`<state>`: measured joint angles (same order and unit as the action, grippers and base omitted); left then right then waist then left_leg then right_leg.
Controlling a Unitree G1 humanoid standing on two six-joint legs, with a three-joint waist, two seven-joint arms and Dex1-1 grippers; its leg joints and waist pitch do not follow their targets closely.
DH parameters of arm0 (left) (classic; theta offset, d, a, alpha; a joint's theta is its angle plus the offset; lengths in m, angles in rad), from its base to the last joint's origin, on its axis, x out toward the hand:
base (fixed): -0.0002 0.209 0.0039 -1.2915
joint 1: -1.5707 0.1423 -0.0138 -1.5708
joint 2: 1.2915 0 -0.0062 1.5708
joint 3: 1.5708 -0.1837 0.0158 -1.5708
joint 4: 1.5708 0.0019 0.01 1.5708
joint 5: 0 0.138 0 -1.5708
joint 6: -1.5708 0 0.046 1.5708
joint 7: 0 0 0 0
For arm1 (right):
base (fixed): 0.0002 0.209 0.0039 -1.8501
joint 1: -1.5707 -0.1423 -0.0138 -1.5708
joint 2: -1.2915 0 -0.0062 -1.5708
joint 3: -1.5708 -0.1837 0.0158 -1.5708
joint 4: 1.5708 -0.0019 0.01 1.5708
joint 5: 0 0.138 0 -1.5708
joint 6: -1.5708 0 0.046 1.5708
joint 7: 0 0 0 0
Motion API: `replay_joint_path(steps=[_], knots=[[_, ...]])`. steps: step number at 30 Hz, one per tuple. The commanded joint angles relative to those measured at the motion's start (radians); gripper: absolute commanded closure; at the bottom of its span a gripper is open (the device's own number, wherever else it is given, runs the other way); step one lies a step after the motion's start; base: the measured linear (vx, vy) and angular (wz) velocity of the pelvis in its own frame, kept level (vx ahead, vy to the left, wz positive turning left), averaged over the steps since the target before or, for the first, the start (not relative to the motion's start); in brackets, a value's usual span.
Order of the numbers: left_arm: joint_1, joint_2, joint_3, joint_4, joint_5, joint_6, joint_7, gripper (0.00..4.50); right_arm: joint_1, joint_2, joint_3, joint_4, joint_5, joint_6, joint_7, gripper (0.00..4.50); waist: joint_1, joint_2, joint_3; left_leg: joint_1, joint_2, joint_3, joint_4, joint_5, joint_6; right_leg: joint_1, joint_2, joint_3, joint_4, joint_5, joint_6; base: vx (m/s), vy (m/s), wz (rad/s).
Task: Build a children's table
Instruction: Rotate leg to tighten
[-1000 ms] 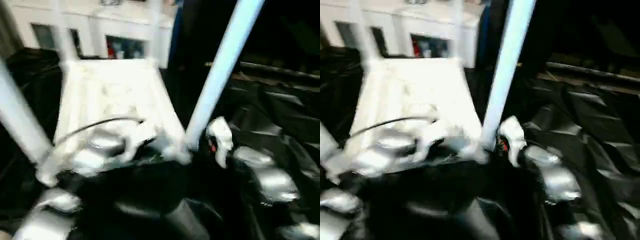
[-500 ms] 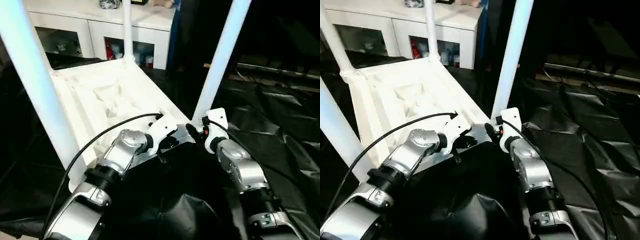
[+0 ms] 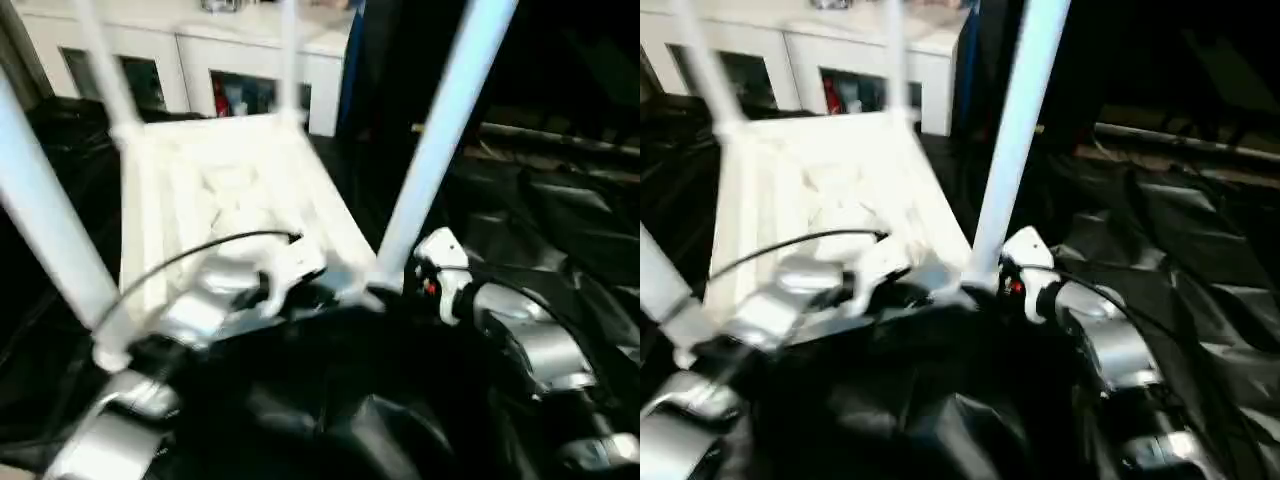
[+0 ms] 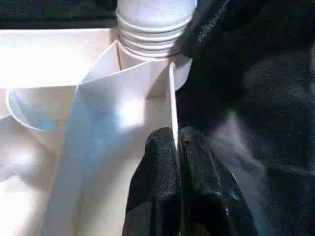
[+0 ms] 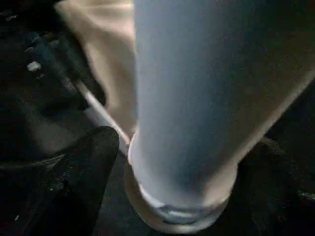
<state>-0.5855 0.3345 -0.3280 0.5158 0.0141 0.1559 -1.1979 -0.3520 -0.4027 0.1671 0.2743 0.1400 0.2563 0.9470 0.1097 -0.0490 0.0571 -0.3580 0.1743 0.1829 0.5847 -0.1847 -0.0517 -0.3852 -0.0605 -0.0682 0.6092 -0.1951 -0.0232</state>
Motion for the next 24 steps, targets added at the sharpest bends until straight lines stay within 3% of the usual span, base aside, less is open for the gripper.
replay_joint_path(steps=[1, 4, 12, 18, 24], knots=[[0.009, -0.005, -0.014, -0.045, -0.051, -0.027, -0.059, 4.50, 0.012, -0.042, 0.017, -0.049, 0.033, 0.004, 0.074, 0.70, -0.003, 0.000, -0.058, 0.014, 0.072, -0.024, -0.070, -0.179, 0.054, 0.037, -0.102, 0.060, -0.073, -0.174, -0.214, 0.000, 0.000, 0.00], [0.020, 0.021, -0.012, -0.061, -0.059, -0.028, -0.097, 4.50, 0.027, -0.075, 0.035, -0.074, 0.037, 0.000, 0.128, 0.70, -0.001, 0.000, -0.057, 0.011, 0.072, -0.024, -0.071, -0.172, 0.053, 0.040, -0.102, 0.060, -0.069, -0.160, -0.214, 0.000, 0.000, 0.00], [0.036, 0.056, -0.002, -0.088, -0.072, -0.024, -0.140, 4.50, 0.026, -0.073, 0.046, -0.080, 0.050, 0.015, 0.159, 0.97, -0.001, -0.005, -0.053, 0.013, 0.070, -0.025, -0.072, -0.203, 0.036, 0.036, -0.104, 0.061, -0.080, -0.268, -0.188, 0.000, 0.000, 0.00], [0.043, 0.057, -0.002, -0.097, -0.075, -0.019, -0.143, 4.50, 0.029, -0.070, 0.048, -0.087, 0.064, 0.023, 0.171, 1.62, -0.001, -0.005, -0.057, 0.012, 0.070, -0.023, -0.069, -0.162, 0.046, 0.039, -0.101, 0.060, -0.070, -0.182, -0.207, 0.000, 0.000, 0.00], [0.043, 0.058, 0.000, -0.094, -0.073, -0.016, -0.141, 4.50, 0.044, -0.074, 0.051, -0.092, 0.063, 0.031, 0.179, 1.79, 0.001, -0.002, -0.056, 0.012, 0.070, -0.024, -0.069, -0.174, 0.041, 0.040, -0.103, 0.060, -0.073, -0.211, -0.203, 0.000, 0.000, 0.00]])
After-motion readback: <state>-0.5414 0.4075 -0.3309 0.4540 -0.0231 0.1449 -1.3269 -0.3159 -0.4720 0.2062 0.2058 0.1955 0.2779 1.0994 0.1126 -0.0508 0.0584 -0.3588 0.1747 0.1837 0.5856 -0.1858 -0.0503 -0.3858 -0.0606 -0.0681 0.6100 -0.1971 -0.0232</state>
